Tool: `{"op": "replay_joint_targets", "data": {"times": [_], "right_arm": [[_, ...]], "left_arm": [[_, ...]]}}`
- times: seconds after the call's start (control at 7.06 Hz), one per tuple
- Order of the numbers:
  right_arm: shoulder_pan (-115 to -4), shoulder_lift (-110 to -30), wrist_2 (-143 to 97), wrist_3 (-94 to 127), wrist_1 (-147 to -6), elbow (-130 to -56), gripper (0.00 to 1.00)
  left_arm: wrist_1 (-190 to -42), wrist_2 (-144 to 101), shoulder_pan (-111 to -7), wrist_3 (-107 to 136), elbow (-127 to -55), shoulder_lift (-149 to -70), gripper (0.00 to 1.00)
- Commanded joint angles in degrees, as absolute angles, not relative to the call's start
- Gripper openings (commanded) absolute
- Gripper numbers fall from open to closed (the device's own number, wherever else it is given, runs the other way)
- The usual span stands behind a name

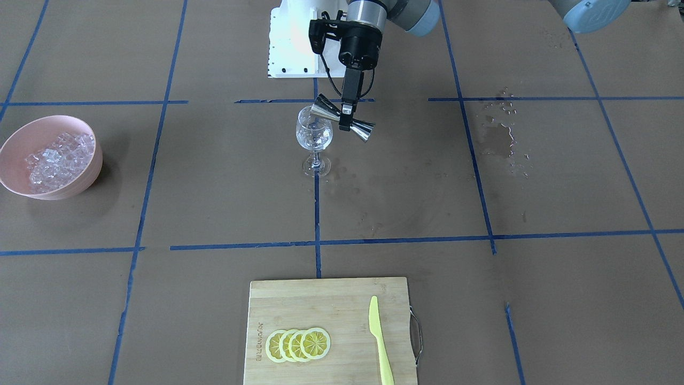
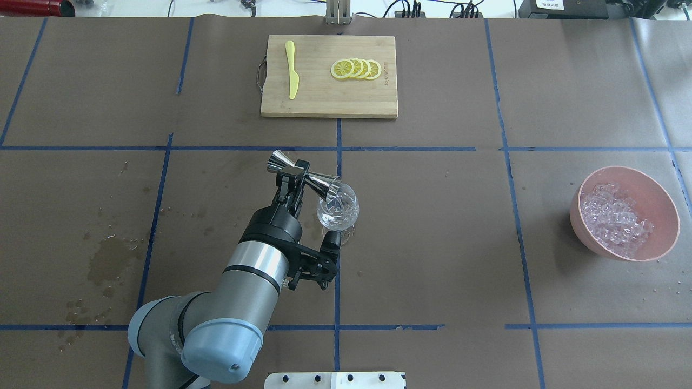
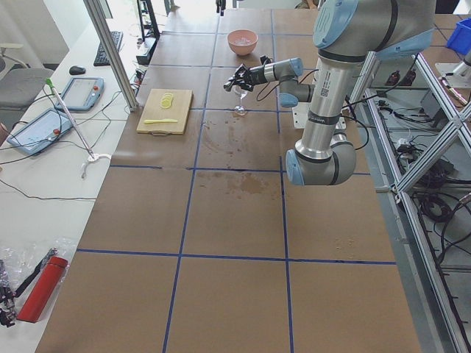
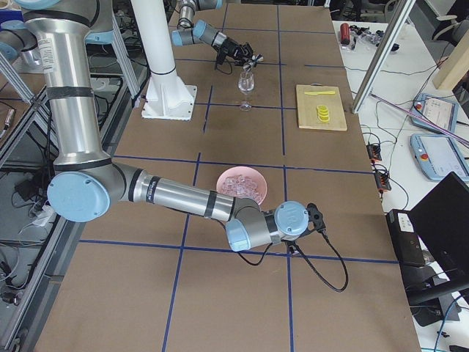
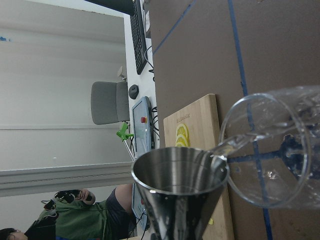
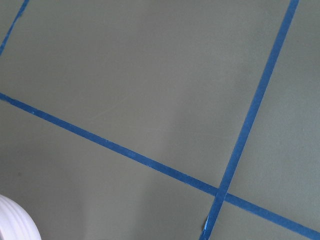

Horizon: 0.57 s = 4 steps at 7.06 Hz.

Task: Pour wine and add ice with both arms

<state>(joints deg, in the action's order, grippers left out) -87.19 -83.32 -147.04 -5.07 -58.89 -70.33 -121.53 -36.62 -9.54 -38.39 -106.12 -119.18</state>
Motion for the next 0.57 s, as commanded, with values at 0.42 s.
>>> {"op": "replay_joint_targets", "data": {"times": [0.42], "right_arm": [[-87.2, -83.2, -147.0, -5.2, -59.0, -70.1, 1.0]], "left_arm": [[-119.2, -44.1, -11.3, -42.1, -108.3, -119.9, 0.0]]}}
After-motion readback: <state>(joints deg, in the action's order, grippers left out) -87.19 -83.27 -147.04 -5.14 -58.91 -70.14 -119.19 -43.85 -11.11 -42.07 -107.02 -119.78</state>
